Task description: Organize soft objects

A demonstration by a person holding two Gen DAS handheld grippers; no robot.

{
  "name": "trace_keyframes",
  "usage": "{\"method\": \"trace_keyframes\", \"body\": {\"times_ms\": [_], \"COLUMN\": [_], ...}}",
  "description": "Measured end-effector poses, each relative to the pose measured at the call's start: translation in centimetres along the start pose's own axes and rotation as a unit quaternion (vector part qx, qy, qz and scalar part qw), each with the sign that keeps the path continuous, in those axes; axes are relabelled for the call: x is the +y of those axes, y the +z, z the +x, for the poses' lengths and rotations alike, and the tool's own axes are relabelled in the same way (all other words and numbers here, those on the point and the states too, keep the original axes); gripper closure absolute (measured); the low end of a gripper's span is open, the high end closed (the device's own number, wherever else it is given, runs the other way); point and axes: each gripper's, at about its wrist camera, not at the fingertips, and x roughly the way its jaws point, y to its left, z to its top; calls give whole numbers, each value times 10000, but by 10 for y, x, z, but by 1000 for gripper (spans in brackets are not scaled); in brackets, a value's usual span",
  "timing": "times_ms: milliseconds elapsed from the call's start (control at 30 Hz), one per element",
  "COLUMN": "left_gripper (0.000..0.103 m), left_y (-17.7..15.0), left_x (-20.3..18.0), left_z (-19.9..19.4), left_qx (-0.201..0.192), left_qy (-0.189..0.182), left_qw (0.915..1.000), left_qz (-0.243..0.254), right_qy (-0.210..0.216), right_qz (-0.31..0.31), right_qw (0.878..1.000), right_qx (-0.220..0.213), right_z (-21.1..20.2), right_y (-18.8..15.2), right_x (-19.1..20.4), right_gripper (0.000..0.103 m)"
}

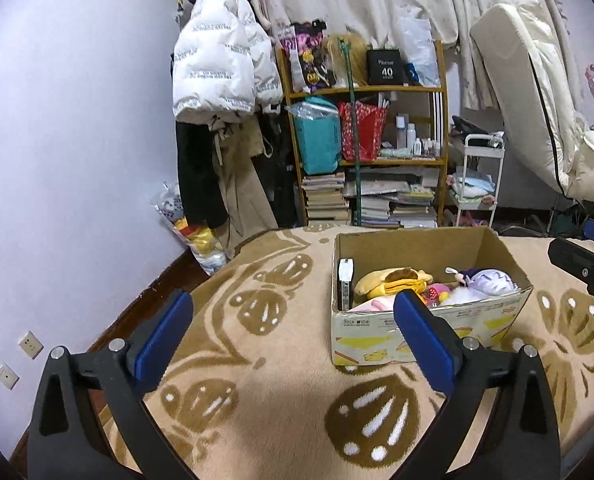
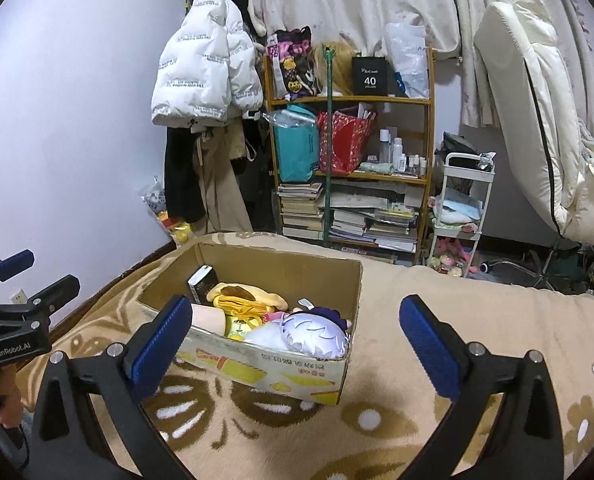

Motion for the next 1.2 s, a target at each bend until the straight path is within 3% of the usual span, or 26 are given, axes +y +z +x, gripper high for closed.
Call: {"method": "trace_keyframes", "body": {"times_ms": [433, 900, 1200], "left_gripper": [4, 1, 1], "left_y": [-13, -19, -20], "left_x": [6, 9, 1], "left_z": [-40, -36, -27], "left_qx": [-265, -355, -282], "left_qy": [66, -56, -51], "left_qw": [9996, 9992, 9996], "left_qz": [-22, -173, 47], "right_qy": [-17, -163, -201], "right_qz": [74, -53, 18], "right_qw": [9999, 9998, 9998], "right_qx": [-118, -113, -70], "right_z": [-36, -46, -43], "right_y": [-7, -17, -15], "right_x": [1, 0, -4], "right_gripper": [0, 0, 0]}}
